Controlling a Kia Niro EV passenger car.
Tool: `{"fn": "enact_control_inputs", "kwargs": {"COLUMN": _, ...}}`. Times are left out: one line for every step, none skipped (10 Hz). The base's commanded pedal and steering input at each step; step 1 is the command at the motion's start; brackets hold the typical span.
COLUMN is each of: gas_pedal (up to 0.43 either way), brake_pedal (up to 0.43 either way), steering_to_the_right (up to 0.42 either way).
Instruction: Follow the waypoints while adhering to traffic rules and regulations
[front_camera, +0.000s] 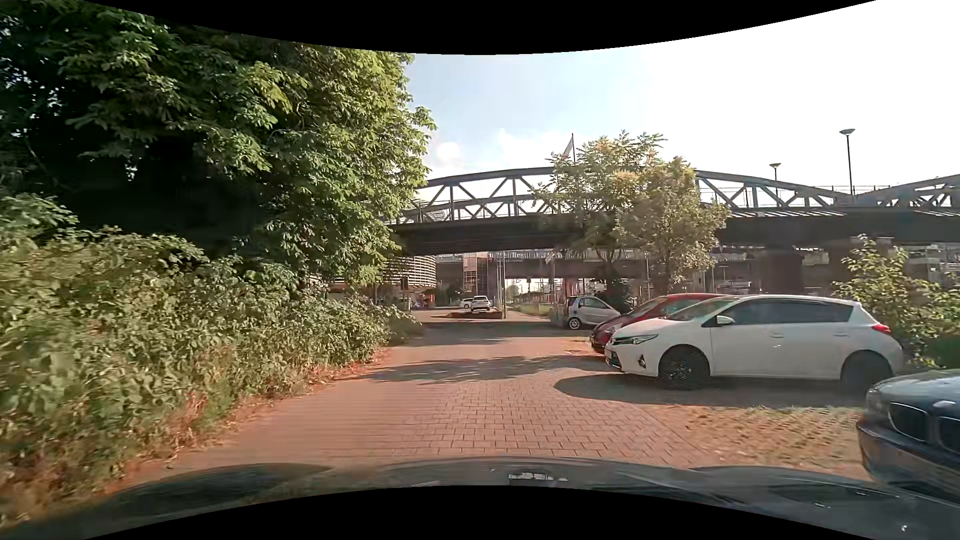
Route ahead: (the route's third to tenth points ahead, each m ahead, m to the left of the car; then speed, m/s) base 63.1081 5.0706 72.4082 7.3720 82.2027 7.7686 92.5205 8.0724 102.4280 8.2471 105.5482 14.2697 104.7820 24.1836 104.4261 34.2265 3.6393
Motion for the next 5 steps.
{"fn": "enact_control_inputs", "kwargs": {"gas_pedal": 0.020, "brake_pedal": 0.000, "steering_to_the_right": -0.002}}
{"fn": "enact_control_inputs", "kwargs": {"gas_pedal": 0.020, "brake_pedal": 0.000, "steering_to_the_right": -0.003}}
{"fn": "enact_control_inputs", "kwargs": {"gas_pedal": 0.020, "brake_pedal": 0.000, "steering_to_the_right": -0.003}}
{"fn": "enact_control_inputs", "kwargs": {"gas_pedal": 0.020, "brake_pedal": 0.000, "steering_to_the_right": -0.003}}
{"fn": "enact_control_inputs", "kwargs": {"gas_pedal": 0.020, "brake_pedal": 0.000, "steering_to_the_right": -0.002}}
